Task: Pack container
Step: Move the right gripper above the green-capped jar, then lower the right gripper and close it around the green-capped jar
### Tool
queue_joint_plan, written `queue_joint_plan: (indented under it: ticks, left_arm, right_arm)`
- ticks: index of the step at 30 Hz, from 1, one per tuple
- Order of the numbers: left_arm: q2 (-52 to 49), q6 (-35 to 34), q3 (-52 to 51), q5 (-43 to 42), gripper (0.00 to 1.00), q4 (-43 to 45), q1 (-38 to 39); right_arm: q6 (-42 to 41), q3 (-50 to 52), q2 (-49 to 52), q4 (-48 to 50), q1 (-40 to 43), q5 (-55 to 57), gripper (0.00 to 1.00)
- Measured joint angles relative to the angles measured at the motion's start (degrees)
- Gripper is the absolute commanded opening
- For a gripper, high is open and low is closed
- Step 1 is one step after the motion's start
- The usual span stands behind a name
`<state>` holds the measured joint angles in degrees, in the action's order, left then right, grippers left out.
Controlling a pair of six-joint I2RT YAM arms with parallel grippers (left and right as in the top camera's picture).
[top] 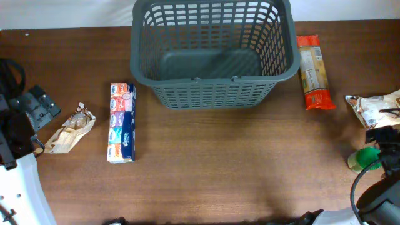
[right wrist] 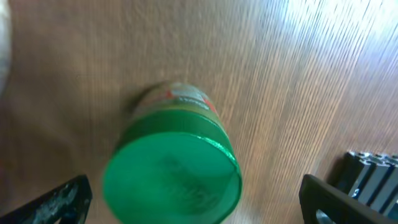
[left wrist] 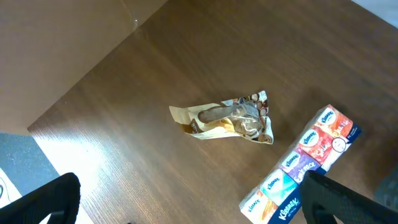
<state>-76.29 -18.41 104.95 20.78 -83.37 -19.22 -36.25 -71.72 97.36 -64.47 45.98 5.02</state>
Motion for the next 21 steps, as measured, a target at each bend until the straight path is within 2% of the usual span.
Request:
queue_joint_plan:
  ticks: [6,21]
  left_arm:
    - [0.0,0.0,0.0,0.0,0.99,0.0,0.0]
    - [0.0,0.0,0.0,0.0,0.99,0.0,0.0]
  right_arm:
    - [0.0,3.1,0.1,1.9,0.0,-0.1,0.99]
    - [0.1,3.1,0.1,5.0,0.0,-0.2,0.99]
